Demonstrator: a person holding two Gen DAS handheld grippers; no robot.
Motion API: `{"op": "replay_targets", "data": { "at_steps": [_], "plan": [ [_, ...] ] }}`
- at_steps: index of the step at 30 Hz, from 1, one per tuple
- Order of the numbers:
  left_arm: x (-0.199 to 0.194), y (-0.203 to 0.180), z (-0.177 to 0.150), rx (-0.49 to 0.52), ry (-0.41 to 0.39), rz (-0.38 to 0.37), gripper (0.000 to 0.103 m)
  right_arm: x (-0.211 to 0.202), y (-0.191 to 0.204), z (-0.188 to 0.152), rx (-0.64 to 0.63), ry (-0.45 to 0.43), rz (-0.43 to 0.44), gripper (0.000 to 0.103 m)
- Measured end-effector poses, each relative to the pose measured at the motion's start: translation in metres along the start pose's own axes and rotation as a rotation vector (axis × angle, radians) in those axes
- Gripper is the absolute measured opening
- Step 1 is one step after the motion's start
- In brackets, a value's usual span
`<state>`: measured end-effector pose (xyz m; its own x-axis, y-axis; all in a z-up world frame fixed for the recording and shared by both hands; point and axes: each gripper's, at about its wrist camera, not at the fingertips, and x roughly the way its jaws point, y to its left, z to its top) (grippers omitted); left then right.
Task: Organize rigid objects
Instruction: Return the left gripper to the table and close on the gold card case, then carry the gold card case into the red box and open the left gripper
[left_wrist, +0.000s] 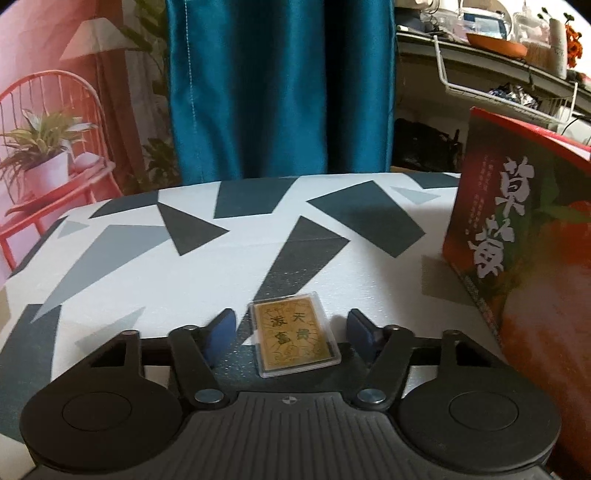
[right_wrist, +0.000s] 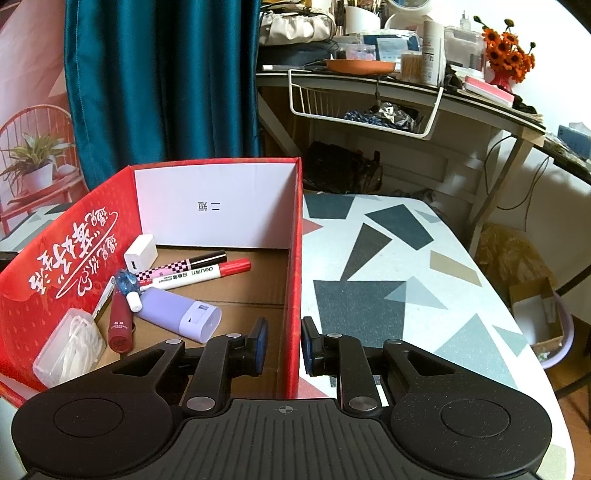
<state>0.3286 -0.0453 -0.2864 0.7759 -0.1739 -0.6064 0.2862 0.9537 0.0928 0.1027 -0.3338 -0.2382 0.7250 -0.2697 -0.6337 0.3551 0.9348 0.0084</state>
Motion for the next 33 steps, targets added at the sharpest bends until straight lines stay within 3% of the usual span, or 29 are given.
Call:
{"op": "replay_targets", "data": {
  "at_steps": [2, 22, 33],
  "plan": [
    [-0.001, -0.001, -0.001, -0.003, -0.012, 0.014, 0.05, 0.0, 0.0, 0.0, 0.0, 0.001, 0.0, 0.019],
    [-0.006, 0.009, 0.0, -0.049, 0.0, -0.003, 0.049, 0.0, 0.0, 0.0, 0.0, 0.001, 0.0, 0.019],
    [-0.052, -0.014, 0.04, 0.033, -0.109, -0.147, 0.049, 0.0, 0.0, 0.0, 0.0, 0.0, 0.0, 0.019]
  ]
}}
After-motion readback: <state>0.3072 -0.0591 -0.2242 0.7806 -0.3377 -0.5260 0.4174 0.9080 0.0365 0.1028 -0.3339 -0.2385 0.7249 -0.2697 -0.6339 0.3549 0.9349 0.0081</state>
